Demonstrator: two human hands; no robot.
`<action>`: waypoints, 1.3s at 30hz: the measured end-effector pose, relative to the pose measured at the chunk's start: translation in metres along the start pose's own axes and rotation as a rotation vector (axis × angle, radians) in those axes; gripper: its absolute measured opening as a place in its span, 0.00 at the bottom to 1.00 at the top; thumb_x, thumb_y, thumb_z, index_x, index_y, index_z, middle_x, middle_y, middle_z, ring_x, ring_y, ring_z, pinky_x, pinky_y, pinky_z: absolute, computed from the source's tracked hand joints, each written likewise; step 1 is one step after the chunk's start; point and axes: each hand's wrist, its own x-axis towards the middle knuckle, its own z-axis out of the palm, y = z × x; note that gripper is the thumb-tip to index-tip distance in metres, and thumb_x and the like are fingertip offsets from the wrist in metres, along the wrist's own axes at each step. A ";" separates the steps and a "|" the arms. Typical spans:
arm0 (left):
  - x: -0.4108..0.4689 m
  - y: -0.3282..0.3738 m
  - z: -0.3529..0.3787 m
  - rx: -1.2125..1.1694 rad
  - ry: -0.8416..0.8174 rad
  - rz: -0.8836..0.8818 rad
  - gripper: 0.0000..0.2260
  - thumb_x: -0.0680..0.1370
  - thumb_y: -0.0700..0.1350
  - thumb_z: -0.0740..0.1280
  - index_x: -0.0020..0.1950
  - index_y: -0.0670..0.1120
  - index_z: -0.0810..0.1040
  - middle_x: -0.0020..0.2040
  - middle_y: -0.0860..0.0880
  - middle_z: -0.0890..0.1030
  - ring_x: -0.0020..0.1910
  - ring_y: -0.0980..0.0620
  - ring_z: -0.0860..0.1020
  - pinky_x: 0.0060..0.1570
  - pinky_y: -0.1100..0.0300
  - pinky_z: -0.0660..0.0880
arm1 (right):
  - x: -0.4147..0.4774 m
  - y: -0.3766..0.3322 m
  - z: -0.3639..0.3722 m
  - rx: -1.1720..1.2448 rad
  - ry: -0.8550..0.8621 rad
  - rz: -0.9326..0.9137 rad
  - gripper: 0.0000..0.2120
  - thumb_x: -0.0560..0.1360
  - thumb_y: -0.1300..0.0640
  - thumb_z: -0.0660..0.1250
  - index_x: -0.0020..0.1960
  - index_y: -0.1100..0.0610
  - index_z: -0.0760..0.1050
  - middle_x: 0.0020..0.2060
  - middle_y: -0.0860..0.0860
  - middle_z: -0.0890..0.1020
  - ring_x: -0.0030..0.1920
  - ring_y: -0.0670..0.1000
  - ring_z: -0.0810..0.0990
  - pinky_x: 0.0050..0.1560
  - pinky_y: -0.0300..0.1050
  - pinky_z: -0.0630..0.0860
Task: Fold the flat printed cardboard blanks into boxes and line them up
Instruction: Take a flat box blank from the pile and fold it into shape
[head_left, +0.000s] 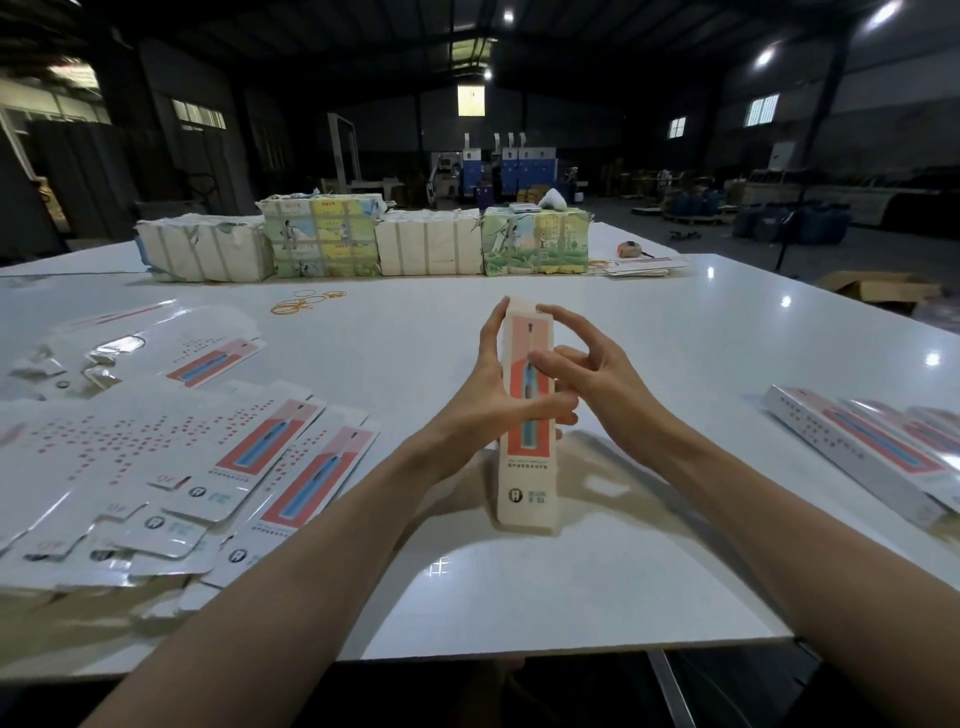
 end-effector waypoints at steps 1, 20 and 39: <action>0.001 0.000 -0.001 -0.028 -0.001 -0.027 0.50 0.73 0.45 0.81 0.78 0.71 0.49 0.67 0.57 0.72 0.57 0.50 0.84 0.47 0.58 0.84 | 0.000 0.000 0.000 -0.013 0.002 -0.001 0.23 0.80 0.46 0.72 0.73 0.38 0.71 0.53 0.55 0.88 0.54 0.62 0.86 0.58 0.65 0.83; -0.002 -0.001 0.003 -0.011 -0.065 -0.122 0.40 0.75 0.38 0.78 0.76 0.62 0.58 0.65 0.46 0.76 0.54 0.40 0.86 0.52 0.45 0.85 | 0.009 0.012 -0.009 0.062 0.226 0.096 0.11 0.85 0.57 0.65 0.65 0.59 0.79 0.46 0.57 0.88 0.47 0.62 0.88 0.47 0.50 0.86; 0.002 -0.007 -0.007 0.075 -0.095 -0.120 0.41 0.74 0.43 0.79 0.73 0.67 0.55 0.63 0.49 0.74 0.52 0.45 0.87 0.46 0.54 0.86 | 0.010 -0.003 -0.009 0.252 0.187 0.153 0.08 0.80 0.58 0.73 0.56 0.61 0.83 0.48 0.60 0.88 0.51 0.60 0.88 0.46 0.50 0.85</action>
